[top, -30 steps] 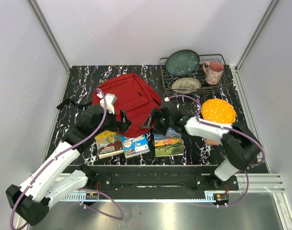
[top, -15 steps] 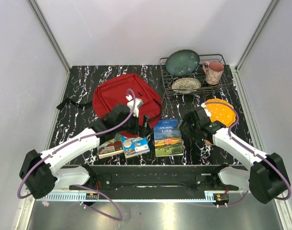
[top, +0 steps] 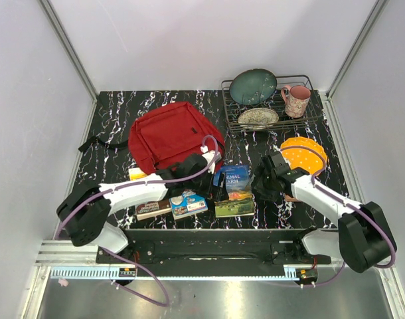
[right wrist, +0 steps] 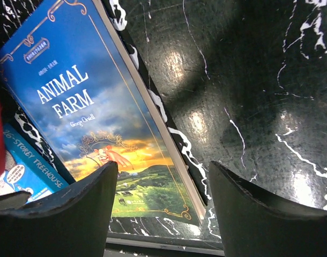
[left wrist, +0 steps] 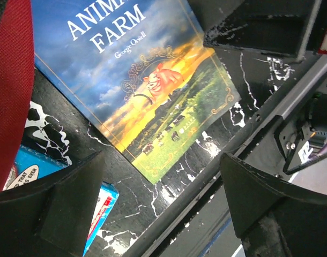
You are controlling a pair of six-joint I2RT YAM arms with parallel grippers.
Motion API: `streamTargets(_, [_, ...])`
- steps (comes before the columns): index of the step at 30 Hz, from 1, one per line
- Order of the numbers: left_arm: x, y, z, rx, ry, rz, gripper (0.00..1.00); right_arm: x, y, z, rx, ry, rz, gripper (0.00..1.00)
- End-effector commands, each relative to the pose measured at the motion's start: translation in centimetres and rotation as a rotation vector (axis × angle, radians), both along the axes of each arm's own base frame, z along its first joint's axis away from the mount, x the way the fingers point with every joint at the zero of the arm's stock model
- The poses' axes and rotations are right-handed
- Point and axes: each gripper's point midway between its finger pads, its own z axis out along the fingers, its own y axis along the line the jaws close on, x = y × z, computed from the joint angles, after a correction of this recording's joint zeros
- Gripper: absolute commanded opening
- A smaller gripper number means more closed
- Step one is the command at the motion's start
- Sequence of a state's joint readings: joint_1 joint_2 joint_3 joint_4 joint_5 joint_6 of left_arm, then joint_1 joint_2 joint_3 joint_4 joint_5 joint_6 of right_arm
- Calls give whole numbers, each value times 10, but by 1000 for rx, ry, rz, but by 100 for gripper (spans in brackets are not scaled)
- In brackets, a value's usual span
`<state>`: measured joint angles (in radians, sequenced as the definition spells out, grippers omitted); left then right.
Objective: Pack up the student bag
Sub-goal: Pick up the book from the center of the board.
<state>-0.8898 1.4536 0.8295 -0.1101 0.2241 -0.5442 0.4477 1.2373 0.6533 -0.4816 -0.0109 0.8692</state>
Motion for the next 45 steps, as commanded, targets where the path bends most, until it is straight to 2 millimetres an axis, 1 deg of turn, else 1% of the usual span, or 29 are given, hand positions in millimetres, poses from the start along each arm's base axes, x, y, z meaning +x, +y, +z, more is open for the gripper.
streamTargets(1, [16,-18,6,-32,-20,30,91,1,8,-5,36,2,28,73])
streamTargets(4, [16,-17,-10,14,14,39,90,-1,9,-11,47,16,23,71])
streamTargets(8, [16,-15,-26,44,30,47,91,-4,12,-18,68,33,25,66])
streamTargets(10, [16,-16,-33,61,41,38,91,-3,15,-20,83,38,23,65])
streamTargets(16, [13,-24,-44,36,70,15,90,-8,24,-33,133,73,21,59])
streamTargets(18, [11,-30,-45,9,78,-5,90,-9,29,-36,160,84,23,56])
streamTargets(19, [9,-30,-50,8,95,-4,90,-10,30,-37,171,88,23,54])
streamTargets(20, [10,-34,-48,-11,92,-7,90,-13,33,-39,189,100,26,52])
streamTargets(22, [5,-36,-52,-27,115,-23,90,-12,37,-39,218,91,31,49])
streamTargets(23, [4,-38,-50,-42,113,-29,89,-15,38,-40,235,101,28,45])
streamTargets(25, [2,-40,-50,-53,116,-44,89,-11,43,-35,269,71,38,38])
streamTargets(26, [2,-40,-50,-55,116,-49,89,-14,45,-35,286,74,38,37])
streamTargets(28, [0,-43,-47,-63,110,-67,88,-9,49,-26,319,31,46,37])
streamTargets(29, [0,-43,-46,-65,110,-71,88,-10,51,-24,335,28,47,38])
streamTargets(30, [-1,-44,-45,-69,110,-78,88,-6,54,-15,357,-10,55,40])
streamTargets(32, [-3,-46,-45,-71,108,-91,88,-4,55,-8,376,-39,63,42])
streamTargets(33, [-4,-47,-44,-74,107,-95,88,-2,57,0,389,-68,69,44])
streamTargets(35, [-3,-47,-44,-76,105,-98,87,-3,57,5,397,-87,79,45])
streamTargets(36, [-4,-48,-42,-79,105,-102,87,4,60,18,423,-148,94,45])
streamTargets(37, [-5,-48,-43,-79,105,-104,87,4,61,21,430,-164,99,47])
streamTargets(40, [-6,-50,-41,-84,104,-109,87,5,60,24,433,-181,94,47])
streamTargets(43, [-5,-52,-39,-92,99,-114,86,3,65,21,473,-169,98,43])
streamTargets(44, [-6,-52,-39,-90,99,-117,86,4,69,26,502,-185,112,42])
streamTargets(45, [-6,-53,-38,-94,99,-118,86,4,71,25,512,-181,110,42])
